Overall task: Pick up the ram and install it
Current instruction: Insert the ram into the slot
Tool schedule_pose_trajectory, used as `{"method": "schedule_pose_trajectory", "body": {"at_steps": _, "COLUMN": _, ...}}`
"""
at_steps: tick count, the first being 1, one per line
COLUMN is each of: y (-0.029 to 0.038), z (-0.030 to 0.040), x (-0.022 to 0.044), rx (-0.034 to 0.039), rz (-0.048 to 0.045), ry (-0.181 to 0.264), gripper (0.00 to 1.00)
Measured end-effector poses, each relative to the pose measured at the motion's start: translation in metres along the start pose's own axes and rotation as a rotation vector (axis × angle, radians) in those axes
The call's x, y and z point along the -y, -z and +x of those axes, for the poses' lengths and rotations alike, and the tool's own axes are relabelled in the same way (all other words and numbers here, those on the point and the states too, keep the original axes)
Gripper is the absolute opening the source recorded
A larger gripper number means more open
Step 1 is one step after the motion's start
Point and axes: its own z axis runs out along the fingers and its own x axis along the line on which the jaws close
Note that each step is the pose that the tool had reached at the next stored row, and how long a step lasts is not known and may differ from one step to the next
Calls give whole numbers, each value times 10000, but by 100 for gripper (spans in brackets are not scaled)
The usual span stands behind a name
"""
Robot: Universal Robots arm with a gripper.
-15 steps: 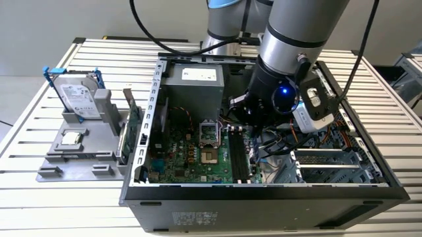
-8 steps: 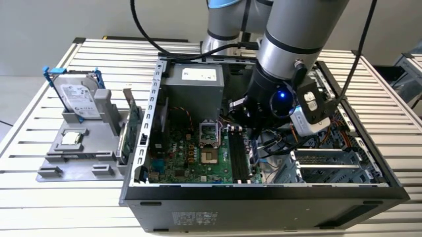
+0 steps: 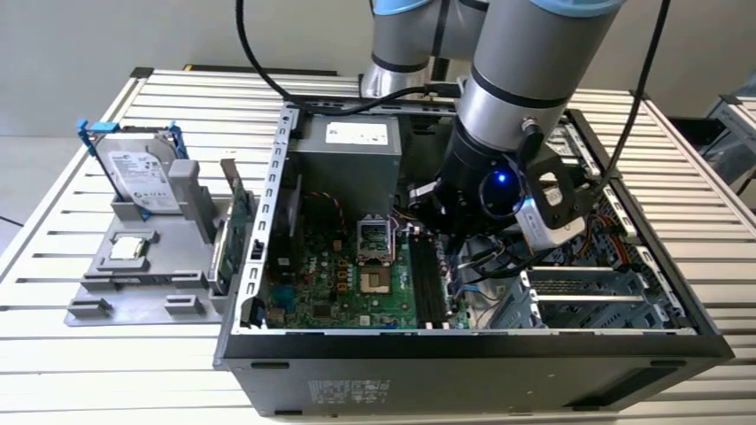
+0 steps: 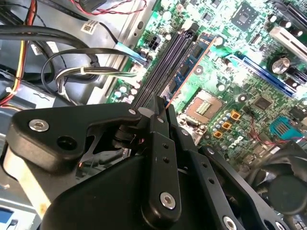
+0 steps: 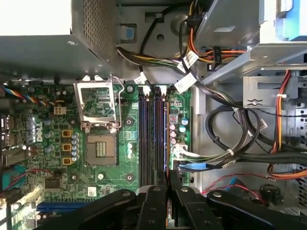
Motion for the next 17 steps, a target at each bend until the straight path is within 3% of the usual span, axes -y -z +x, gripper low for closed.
{"method": "schedule_pose_trajectory", "body": {"at_steps": 7, "y": -60, "z": -6, "x": -18, "rx": 1, "rz": -2, "ry": -1, "gripper": 0}}
{"method": "schedule_pose_trajectory", "body": {"at_steps": 17, "y": -205, "z": -14, "x": -33, "rx": 0, "rz": -1, "ry": 0, "gripper": 0}}
